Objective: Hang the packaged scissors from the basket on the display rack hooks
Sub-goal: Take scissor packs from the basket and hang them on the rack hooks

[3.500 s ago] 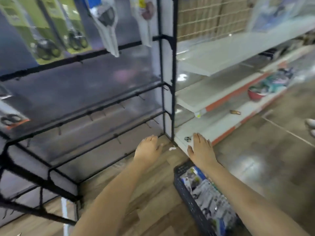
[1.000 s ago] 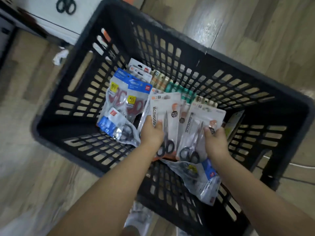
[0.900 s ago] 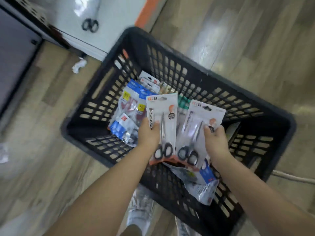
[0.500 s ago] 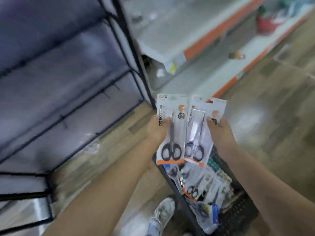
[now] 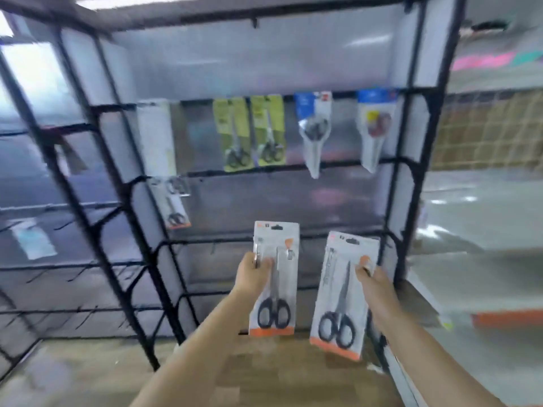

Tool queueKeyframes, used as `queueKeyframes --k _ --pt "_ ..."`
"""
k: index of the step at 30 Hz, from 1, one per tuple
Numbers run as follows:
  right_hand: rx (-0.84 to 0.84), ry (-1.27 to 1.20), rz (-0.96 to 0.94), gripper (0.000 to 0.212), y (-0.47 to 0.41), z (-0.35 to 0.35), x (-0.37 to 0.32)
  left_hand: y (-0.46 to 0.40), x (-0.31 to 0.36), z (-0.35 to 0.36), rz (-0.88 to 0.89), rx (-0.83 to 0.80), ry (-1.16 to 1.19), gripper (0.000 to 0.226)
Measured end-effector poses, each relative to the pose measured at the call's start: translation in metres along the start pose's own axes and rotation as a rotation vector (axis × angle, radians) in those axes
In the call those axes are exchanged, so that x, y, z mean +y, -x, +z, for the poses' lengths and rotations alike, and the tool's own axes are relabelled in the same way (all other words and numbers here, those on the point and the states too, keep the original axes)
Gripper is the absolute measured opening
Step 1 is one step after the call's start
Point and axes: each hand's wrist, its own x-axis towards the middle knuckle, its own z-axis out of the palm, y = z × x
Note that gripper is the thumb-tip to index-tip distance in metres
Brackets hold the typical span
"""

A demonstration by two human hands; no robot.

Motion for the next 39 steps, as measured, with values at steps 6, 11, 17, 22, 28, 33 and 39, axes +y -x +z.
queueKeyframes --k 6,11,17,22,28,33,39 --pt "-0.176 0.045 -0.036 0.042 0.01 0.118 -0.045 -0.002 -0.026 -0.116 -0.068 0.187 0.128 0.021" --pt "-0.294 0.06 0.026 0.041 0.026 0.212 -0.037 -0.008 -0.064 -0.188 -0.143 0.279 0.167 0.018" --pt "-0.38 0.149 0.065 0.048 0.032 0.298 -0.029 -0.035 -0.098 -0.254 -0.175 0.291 0.239 0.014" --pt "-0.349 0.157 0.064 0.047 0.02 0.354 -0.031 -0.051 -0.114 -0.287 -0.174 0.311 0.232 0.012" --pt "-0.321 0.099 0.091 0.046 0.004 0.413 -0.033 -0.08 -0.135 -0.317 -0.212 0.337 0.263 0.013" --pt "-0.317 0.134 0.042 0.038 -0.023 0.452 -0.039 -0.122 -0.139 -0.331 -0.182 0.336 0.204 0.02" --pt "-0.336 0.107 -0.019 0.027 -0.081 0.513 -0.043 -0.187 -0.15 -0.34 -0.153 0.366 0.188 0.019"
